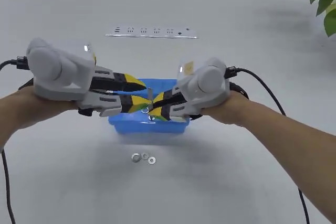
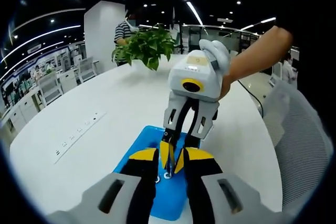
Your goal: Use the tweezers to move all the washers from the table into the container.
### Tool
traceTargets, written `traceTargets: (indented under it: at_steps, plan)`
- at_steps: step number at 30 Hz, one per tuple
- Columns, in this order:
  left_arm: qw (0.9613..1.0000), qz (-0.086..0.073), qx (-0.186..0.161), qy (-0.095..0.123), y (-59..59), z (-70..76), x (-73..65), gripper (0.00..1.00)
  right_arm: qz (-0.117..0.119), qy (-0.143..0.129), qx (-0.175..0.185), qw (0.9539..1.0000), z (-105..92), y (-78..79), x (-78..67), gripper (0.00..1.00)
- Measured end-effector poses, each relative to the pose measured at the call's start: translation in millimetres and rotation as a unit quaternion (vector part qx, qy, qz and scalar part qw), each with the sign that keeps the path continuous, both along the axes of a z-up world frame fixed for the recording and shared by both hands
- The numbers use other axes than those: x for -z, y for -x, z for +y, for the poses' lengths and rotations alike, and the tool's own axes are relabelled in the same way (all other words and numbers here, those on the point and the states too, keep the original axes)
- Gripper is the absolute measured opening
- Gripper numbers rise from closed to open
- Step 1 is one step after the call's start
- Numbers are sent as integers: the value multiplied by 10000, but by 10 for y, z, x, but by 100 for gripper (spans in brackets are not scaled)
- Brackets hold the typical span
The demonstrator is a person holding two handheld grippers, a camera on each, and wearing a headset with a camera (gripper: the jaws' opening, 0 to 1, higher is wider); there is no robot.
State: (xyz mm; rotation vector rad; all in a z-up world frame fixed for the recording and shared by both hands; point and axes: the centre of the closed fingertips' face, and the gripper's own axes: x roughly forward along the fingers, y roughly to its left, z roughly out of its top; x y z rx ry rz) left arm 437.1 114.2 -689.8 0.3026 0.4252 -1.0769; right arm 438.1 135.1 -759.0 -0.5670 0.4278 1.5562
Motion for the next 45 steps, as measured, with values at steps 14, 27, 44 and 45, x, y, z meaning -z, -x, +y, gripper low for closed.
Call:
traceTargets:
  at_steps: [14,27,44,45]
  plan:
    - [9998,-58,197,-14,-8,-111,16,8,-12,48,-85,10000,-24,18,3,10]
    - [9996,-97,226,-117,0,-99,0,6,-25,97,-84,9999,-25,19,-17,12]
    - [9995,-180,230,-104,64,-126,-198,6,-80,-36,26,10000,-61,71,-241,20]
    - [9995,-187,233,-104,71,-126,-216,6,-94,-45,32,9999,-68,83,-265,21]
